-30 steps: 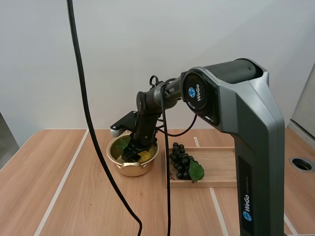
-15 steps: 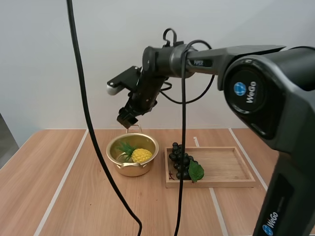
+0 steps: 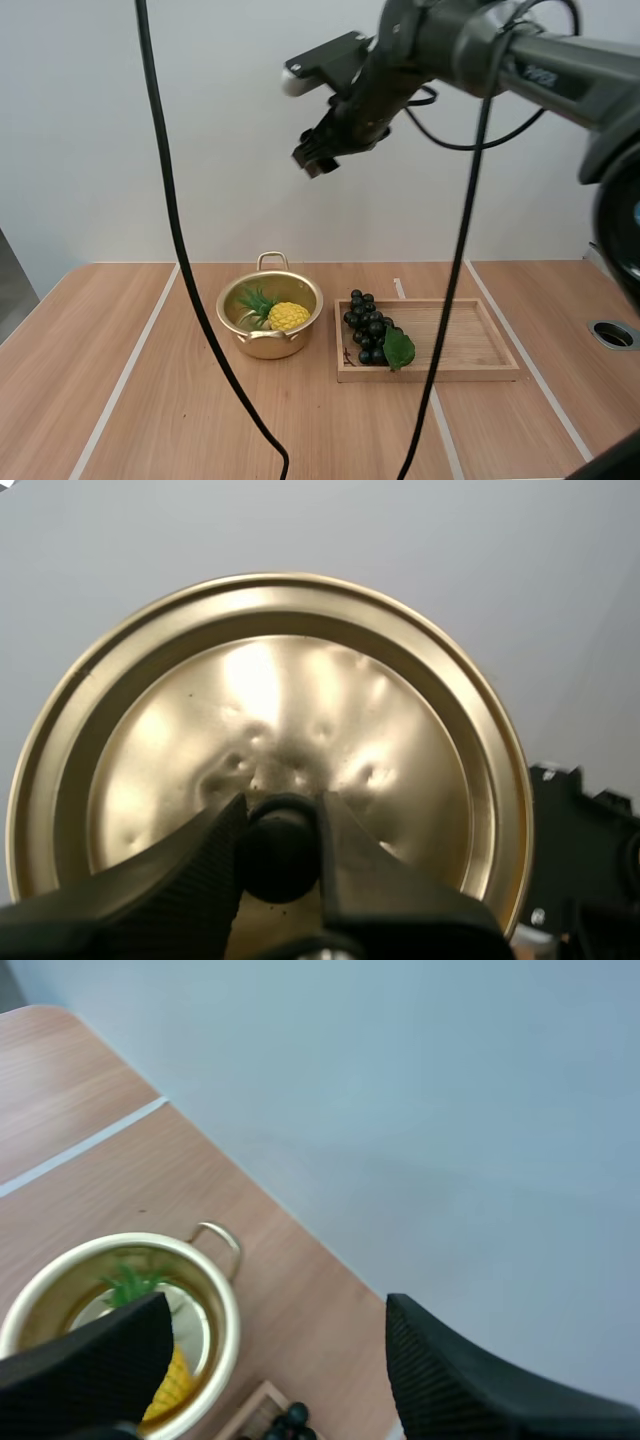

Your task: Open the pot, put the pineapple inside, and close it

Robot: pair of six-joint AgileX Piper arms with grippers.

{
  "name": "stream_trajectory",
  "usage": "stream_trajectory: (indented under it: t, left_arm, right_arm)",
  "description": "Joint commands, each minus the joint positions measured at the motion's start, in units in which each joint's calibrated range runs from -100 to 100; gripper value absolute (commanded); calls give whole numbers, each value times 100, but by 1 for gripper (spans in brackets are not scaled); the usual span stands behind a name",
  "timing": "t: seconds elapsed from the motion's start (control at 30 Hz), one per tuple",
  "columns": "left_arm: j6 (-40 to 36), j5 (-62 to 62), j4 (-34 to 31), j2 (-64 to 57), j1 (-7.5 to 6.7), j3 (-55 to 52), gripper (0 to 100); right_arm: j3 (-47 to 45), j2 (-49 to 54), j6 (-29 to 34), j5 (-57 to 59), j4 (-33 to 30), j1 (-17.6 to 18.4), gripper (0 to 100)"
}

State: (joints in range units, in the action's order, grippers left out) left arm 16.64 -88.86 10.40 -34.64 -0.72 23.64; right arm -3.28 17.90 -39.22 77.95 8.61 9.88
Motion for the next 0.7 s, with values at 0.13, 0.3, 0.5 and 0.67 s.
stream_trajectory:
  t: [0.13, 0.3, 0.5, 0.67]
  left_arm:
    - [-249, -543, 4, -25, 9, -64, 0]
    - [-276, -563, 331, -111, 9, -482, 0]
    - [-265, 94, 670, -312, 9, -1586, 0]
    - [-137, 670, 698, -344, 9, -2739, 0]
  right_arm:
    - [40, 928, 36, -203, 283, -848, 26]
    - [40, 1258, 271, -203, 469, -1339, 0]
    - [-366, 1565, 271, -577, 865, -1589, 0]
    - [-1604, 1906, 195, -1867, 1106, -1596, 0]
